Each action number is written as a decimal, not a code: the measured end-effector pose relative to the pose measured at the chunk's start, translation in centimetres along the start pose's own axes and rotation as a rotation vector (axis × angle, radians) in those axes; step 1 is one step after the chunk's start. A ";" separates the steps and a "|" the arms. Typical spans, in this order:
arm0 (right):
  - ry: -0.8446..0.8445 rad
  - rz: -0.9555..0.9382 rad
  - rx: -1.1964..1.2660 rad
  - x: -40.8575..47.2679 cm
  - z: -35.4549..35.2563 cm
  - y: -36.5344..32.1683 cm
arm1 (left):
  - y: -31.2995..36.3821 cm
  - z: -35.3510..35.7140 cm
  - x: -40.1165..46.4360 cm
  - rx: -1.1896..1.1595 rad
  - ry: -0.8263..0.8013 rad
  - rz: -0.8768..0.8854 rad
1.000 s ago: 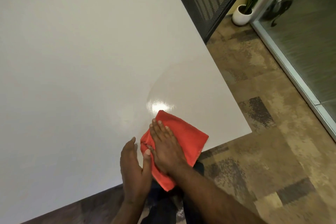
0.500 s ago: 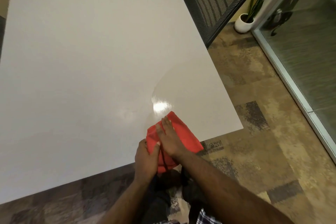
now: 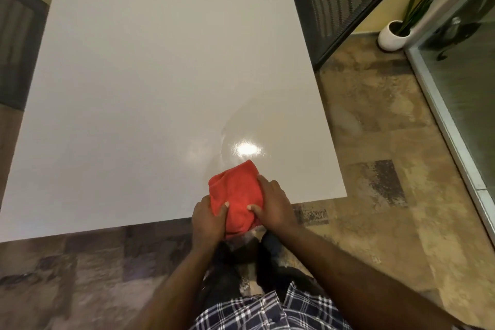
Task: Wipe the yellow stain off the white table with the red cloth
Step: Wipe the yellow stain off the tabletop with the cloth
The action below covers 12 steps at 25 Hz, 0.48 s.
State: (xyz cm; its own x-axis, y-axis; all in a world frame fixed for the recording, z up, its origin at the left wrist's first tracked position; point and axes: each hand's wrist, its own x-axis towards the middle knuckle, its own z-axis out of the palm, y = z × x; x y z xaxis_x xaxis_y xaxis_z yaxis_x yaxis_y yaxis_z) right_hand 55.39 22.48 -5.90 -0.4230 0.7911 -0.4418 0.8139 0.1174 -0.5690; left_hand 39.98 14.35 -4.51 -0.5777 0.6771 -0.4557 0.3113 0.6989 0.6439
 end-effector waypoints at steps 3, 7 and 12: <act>0.005 0.001 -0.108 1.1 0.0 0.0 | 0.2 0.9 -0.4 -0.019 0.053 -0.015; 0.052 -0.110 -0.228 2.6 -1.3 1.0 | 0.9 2.4 -1.3 -0.050 0.078 -0.049; 0.041 -0.206 -0.351 4.9 -4.5 1.8 | 2.6 5.9 -3.0 -0.047 0.022 -0.103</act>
State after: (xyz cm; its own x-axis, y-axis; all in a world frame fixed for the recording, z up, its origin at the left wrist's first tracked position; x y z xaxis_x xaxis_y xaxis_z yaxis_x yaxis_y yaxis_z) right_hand 56.56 29.30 -5.97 -0.5813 0.7519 -0.3112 0.8030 0.4681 -0.3689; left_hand 47.00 15.49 -5.06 -0.6215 0.5968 -0.5075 0.2142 0.7526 0.6227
